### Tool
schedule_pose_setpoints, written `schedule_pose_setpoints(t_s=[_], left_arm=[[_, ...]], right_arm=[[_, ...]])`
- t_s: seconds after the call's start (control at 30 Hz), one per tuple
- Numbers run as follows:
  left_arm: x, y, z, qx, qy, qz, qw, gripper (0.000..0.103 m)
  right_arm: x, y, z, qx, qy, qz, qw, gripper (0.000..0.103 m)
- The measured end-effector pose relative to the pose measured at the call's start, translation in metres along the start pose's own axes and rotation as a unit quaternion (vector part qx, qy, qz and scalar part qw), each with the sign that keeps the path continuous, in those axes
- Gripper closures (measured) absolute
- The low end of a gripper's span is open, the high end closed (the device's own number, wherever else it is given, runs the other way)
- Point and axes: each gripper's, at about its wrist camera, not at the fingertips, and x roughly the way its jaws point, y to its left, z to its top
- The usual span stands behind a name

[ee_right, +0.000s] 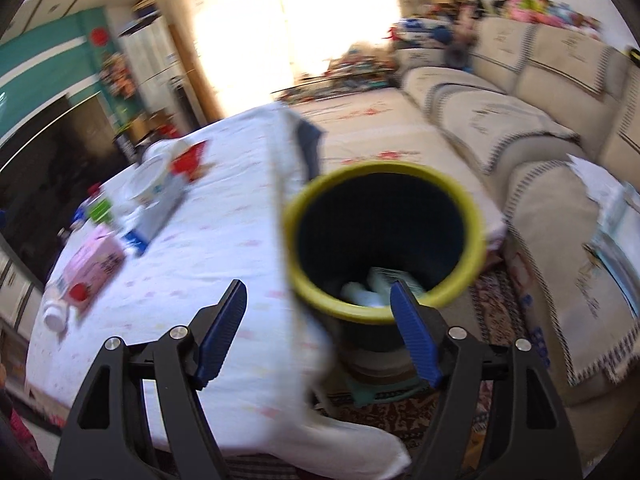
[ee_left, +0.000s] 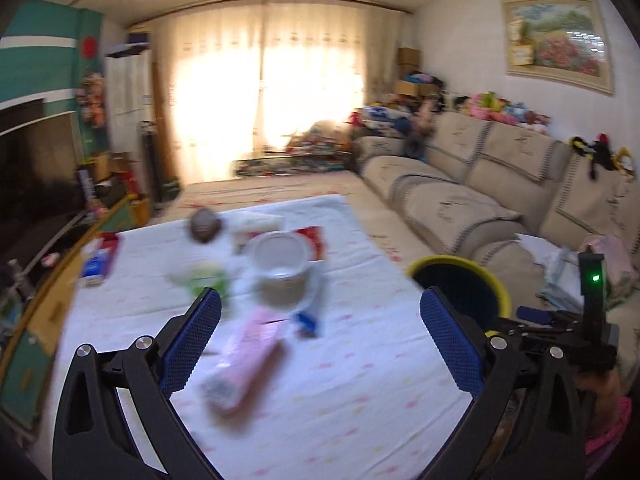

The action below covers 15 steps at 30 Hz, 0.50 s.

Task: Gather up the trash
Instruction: 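Grasp the white paper bowl rim with the right gripper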

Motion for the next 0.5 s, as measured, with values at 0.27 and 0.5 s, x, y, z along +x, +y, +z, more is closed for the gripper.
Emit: schedule_pose_setpoints(t_s=[0.27, 0.5], left_arm=[[-0.034, 0.093, -0.031, -0.07, 0.003, 0.076, 0.9947, 0.005], [-0.043, 0.125, -0.048, -0.096, 0.0, 0.087, 0.9916, 0.005]], right_arm=[[0.034, 0.094, 0.049, -0.074, -0.006, 0.046, 0.996, 0.033], [0.083, 0.179, 0.097, -0.138, -0.005, 0.078, 0.987, 0.031]])
